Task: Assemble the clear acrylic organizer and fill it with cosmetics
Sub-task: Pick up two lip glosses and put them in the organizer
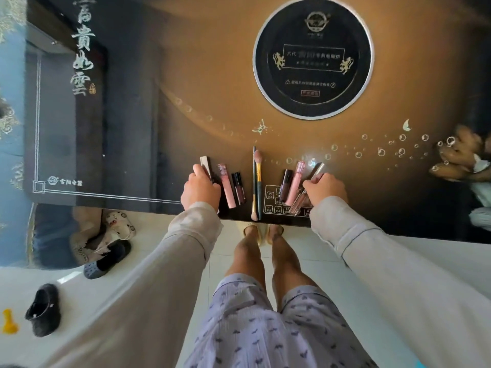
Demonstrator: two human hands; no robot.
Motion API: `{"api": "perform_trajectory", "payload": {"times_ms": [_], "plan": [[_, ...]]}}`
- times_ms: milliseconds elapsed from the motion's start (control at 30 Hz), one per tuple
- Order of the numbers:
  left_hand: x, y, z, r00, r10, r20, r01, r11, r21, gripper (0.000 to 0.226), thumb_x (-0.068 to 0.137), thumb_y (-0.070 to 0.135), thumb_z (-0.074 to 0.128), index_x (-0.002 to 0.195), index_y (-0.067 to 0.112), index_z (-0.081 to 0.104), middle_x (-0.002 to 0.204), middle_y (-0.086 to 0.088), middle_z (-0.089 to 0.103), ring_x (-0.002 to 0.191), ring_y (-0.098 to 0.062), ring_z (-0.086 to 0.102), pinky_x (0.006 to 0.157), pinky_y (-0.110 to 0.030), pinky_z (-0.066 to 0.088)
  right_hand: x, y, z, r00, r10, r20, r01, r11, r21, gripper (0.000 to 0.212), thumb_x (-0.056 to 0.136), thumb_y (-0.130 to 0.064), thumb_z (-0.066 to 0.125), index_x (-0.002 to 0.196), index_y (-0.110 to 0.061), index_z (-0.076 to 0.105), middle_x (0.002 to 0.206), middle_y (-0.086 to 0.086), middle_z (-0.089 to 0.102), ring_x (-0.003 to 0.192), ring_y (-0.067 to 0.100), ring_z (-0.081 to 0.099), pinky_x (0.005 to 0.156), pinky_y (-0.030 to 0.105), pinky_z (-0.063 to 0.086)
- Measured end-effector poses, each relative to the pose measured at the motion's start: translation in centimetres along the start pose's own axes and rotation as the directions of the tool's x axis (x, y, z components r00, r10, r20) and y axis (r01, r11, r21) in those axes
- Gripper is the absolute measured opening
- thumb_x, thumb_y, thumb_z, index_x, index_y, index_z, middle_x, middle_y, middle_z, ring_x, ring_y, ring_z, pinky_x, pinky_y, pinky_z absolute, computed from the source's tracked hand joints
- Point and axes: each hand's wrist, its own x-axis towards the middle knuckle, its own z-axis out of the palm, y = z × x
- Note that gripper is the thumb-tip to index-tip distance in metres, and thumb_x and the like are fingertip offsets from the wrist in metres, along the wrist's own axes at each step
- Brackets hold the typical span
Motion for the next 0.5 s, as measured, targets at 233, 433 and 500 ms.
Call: {"api": "perform_trajectory", "payload": {"times_ms": [233,433,500], "plan": [[-1.4,-1.2,-0.5,0.993,0.021,0.116,-0.023,1.000,0.012,0.028,0.088,0.008,0.046,0.114,-0.001,0.043,0.115,-0.023,0.057,0.103,-0.040,0.056,0.074,-0.037,0.039,-1.5,1.0,-1.0,0.998,-0.051,0.029,0.051,0.999,0.005,0.032,0.086,-0.021,0.055,0.111,-0.001,0.058,0.112,0.021,0.064,0.104,0.036,0.060,0.082,0.034,0.048],[-5.9,-4.2,-1.8,0.949,0.028,0.315,-0.016,0.999,-0.039,0.033,0.087,0.009,0.053,0.118,-0.001,0.049,0.118,-0.023,0.060,0.108,-0.036,0.058,0.090,-0.037,0.046,-5.3,6.4,-2.7,0.983,-0.123,0.135,0.124,0.992,0.003,0.030,0.089,-0.018,0.054,0.114,-0.001,0.051,0.116,0.022,0.060,0.100,0.036,0.058,0.079,0.034,0.043],[-7.8,-5.3,-2.0,0.936,0.010,0.351,-0.003,1.000,-0.019,0.032,0.087,0.010,0.054,0.117,-0.001,0.051,0.117,-0.024,0.061,0.108,-0.036,0.058,0.090,-0.036,0.047,-6.6,8.8,-3.1,0.988,-0.100,0.119,0.104,0.994,-0.029,0.024,0.088,-0.019,0.055,0.105,-0.003,0.054,0.111,0.022,0.063,0.087,0.032,0.055,0.071,0.029,0.037]]}}
